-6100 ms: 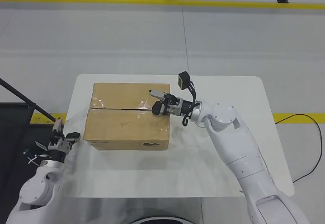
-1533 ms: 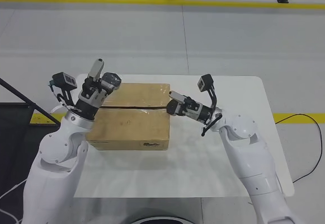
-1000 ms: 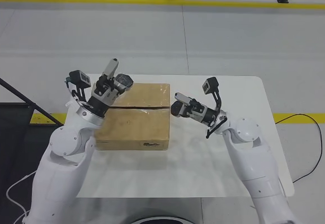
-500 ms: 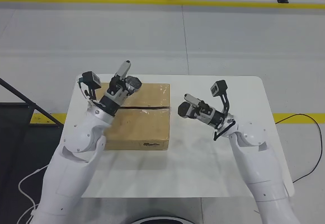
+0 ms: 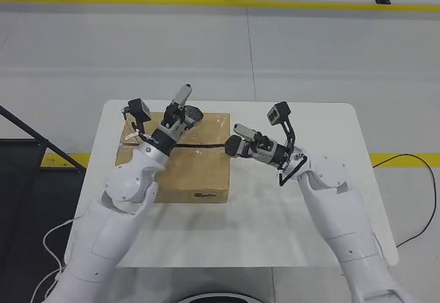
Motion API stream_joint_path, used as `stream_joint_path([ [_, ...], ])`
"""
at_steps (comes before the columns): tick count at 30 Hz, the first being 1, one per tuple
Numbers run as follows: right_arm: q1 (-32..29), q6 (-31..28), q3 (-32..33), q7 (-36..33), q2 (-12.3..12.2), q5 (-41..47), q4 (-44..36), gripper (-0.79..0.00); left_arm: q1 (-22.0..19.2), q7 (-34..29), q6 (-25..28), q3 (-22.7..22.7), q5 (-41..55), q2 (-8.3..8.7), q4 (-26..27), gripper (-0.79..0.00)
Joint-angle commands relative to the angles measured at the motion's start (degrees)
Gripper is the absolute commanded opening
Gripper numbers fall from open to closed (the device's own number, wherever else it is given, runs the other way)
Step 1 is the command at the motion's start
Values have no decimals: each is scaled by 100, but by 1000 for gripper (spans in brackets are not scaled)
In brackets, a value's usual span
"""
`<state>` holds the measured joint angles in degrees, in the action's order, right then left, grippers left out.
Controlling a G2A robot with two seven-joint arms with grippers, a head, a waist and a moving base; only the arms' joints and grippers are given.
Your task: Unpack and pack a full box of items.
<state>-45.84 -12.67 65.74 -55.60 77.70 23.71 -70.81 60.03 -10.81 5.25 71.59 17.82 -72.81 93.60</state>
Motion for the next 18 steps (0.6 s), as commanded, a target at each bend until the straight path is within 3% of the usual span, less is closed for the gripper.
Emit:
stream_joint_path([
  [1, 177, -52, -195, 9, 57, 80, 270, 0, -16, 1, 6, -27, 0, -13, -32, 0],
  [9, 657, -264, -783, 22, 285, 404, 1087, 0, -38, -28, 30, -104, -31, -53, -162, 0],
  [18, 895, -453, -952, 12, 405, 580, 1581, 0, -141, -73, -8, -233, -85, -109, -150, 0],
])
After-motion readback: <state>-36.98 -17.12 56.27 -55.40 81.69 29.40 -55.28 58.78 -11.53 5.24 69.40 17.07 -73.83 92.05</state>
